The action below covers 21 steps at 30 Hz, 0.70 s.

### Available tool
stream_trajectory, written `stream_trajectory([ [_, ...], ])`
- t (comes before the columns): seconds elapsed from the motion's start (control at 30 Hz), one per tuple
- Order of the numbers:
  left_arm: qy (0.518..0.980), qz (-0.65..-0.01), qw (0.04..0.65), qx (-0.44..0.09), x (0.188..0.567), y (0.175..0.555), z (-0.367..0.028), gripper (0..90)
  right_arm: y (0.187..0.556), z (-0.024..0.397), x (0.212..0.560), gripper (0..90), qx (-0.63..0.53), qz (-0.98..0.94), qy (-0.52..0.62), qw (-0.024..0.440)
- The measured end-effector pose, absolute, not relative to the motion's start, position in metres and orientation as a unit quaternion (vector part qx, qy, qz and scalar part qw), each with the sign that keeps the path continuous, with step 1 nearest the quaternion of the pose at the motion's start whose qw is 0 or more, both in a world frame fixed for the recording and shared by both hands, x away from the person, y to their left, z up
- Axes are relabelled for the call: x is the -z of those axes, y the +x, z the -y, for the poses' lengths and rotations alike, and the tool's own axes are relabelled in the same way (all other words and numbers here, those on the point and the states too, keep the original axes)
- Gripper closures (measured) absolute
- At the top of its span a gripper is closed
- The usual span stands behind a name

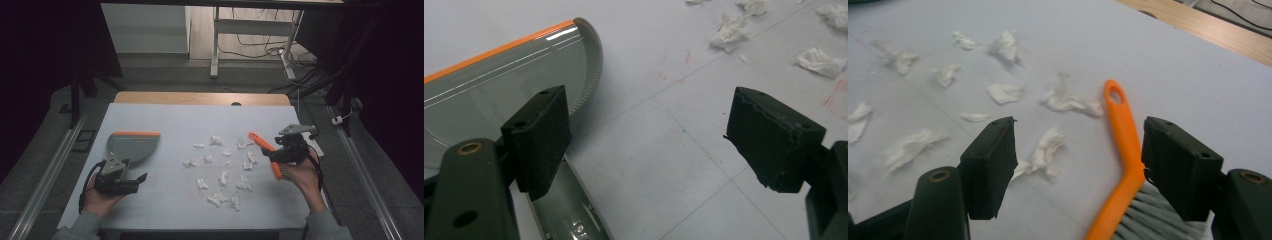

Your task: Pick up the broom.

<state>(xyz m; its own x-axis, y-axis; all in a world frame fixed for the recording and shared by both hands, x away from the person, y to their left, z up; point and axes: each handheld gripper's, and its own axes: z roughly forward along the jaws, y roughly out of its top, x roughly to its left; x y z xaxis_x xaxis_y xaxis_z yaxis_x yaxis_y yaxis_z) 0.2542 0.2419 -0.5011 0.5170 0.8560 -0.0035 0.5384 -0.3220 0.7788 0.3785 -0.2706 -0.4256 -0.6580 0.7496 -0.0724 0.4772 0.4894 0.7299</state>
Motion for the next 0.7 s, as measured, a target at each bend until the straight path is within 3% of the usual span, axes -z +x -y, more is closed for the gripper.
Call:
stream_trajectory([
  [0.7, 0.792, -0.442, 0.367, -0.208, 0.503, 0.255, -0.240, 18.7, 0.461, 0.276, 0.467, 29.2, -0.205, -0.878, 0.412, 0.131],
])
